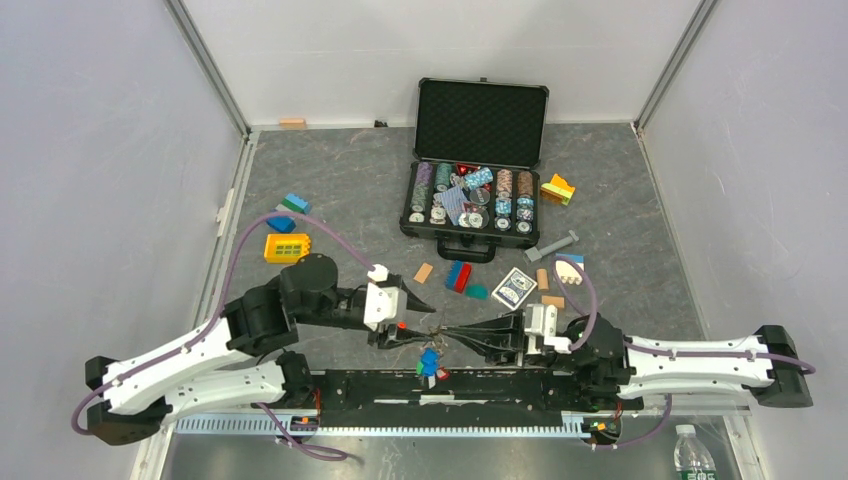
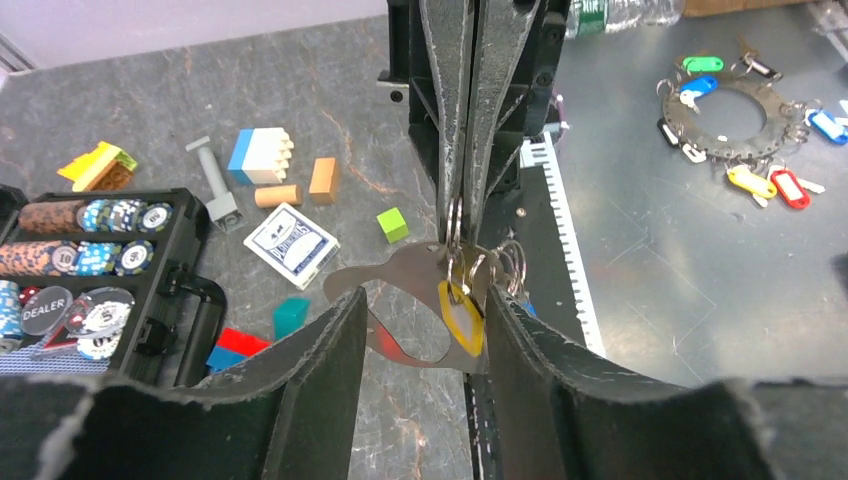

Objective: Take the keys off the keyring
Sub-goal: Remove the key from the keyring.

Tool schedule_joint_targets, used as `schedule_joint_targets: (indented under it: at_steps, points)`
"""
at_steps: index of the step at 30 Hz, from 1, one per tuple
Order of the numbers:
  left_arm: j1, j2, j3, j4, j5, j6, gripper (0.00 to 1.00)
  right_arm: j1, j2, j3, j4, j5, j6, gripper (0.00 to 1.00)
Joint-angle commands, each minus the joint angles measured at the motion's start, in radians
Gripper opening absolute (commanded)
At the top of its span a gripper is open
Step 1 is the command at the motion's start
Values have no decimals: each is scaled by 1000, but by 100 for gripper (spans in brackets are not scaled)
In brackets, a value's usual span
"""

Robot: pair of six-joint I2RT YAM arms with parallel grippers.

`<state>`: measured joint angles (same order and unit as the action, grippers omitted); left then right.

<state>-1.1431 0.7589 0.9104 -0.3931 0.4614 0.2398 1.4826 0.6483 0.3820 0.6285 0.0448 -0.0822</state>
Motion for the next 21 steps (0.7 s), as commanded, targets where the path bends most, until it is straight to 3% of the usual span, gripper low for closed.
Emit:
schedule_joint_targets:
  at_steps: [1,7,21]
  points:
    - [-5,-78,-33,128,-27,-50,55,-1,-33,-63,286,16,19,0]
    - [-5,-124,-73,216,-41,-67,56,-1,-23,-81,330,-16,17,0]
    - [-4,-26,-82,351,92,-150,56,-1,-12,-107,390,-23,-1,0]
